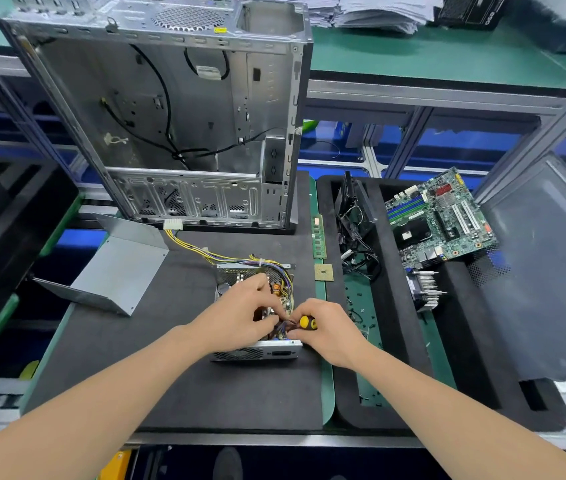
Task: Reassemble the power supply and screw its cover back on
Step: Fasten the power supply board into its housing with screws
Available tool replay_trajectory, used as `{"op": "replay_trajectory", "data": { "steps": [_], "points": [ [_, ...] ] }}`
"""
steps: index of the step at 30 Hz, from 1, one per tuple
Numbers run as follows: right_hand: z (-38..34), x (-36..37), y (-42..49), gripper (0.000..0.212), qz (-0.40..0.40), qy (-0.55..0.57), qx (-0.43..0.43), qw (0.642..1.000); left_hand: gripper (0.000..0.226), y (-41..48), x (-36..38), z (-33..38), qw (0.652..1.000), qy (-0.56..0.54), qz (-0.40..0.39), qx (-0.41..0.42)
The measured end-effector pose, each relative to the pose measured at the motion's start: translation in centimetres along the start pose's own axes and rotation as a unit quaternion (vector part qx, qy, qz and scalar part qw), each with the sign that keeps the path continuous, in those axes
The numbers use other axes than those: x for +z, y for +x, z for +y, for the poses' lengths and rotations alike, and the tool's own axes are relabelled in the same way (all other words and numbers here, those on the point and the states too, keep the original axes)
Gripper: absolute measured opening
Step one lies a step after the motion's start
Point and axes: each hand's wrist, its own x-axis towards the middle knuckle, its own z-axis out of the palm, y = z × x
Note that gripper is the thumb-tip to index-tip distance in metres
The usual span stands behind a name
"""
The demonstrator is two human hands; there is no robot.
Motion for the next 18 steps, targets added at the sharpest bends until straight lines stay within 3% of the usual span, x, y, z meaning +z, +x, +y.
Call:
{"op": "replay_trajectory", "data": {
  "steps": [14, 18],
  "points": [
    [-0.7, -0.6, -0.2, 0.020, -0.022, -0.083, -0.066, 0.994, 0.020, 0.1, 0.1, -0.2, 1.000, -0.002, -0.010, -0.006],
    [-1.5, -0.9, 0.3, 0.017, -0.038, -0.090, -0.051, 0.994, 0.020, 0.1, 0.2, -0.3, 1.000, -0.002, -0.006, -0.003]
  ]
}}
